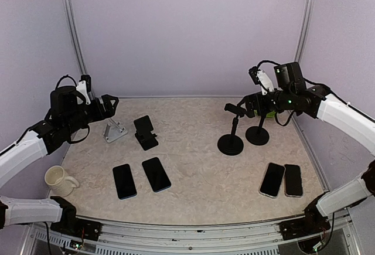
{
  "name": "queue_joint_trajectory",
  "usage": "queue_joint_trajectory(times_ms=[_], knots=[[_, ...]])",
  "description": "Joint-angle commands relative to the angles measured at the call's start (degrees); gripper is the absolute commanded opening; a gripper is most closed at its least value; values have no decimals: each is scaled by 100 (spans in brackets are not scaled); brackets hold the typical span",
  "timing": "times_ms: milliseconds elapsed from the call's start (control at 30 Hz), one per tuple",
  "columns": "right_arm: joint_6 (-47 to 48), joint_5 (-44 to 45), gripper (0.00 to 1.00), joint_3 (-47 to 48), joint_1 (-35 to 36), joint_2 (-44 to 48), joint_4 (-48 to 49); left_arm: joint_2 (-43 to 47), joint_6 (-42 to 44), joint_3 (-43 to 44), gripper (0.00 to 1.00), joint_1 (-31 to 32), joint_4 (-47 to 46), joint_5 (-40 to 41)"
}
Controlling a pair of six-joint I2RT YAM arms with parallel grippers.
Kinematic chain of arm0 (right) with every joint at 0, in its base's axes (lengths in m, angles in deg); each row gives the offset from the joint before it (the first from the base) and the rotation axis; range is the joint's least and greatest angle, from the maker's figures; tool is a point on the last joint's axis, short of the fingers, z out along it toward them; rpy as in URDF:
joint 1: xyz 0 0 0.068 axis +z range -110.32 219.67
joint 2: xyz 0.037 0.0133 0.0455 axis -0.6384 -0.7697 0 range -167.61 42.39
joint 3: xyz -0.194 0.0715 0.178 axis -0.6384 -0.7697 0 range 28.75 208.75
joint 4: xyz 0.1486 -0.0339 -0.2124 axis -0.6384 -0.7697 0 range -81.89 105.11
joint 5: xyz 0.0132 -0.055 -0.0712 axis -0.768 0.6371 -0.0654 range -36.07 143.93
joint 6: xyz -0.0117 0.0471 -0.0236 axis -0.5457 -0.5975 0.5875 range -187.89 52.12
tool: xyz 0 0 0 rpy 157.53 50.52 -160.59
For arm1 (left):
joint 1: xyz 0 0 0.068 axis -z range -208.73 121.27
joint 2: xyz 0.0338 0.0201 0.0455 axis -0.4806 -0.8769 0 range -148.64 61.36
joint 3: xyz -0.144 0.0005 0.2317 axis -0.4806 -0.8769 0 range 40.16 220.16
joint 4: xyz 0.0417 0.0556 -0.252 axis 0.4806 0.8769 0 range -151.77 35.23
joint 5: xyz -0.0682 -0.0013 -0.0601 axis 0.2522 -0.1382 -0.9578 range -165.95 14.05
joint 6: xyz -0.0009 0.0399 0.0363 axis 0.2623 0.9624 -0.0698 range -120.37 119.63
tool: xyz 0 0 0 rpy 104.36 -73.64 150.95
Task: Place the phone on the phone stand
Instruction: Move the phone stand to the center of the board.
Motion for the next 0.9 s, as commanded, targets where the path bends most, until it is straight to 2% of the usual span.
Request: queue_joint_trajectory(times_ms=[0,267,467,633,867], knots=[[-55,-9,94,82,116,-61,-42,-57,-100,-182,99,72,-199,-102],[18,38,95,72,238,-46,-47,-164,-481,-410,99,205,-199,232],[89,198,95,121,394,6,-63,-312,-737,-464,99,210,-37,941],[179,283,95,232,463,52,-50,-817,-1049,-124,99,141,368,1539],[294,280,96,420,521,55,11,-1774,-1465,623,99,-229,1000,1644]])
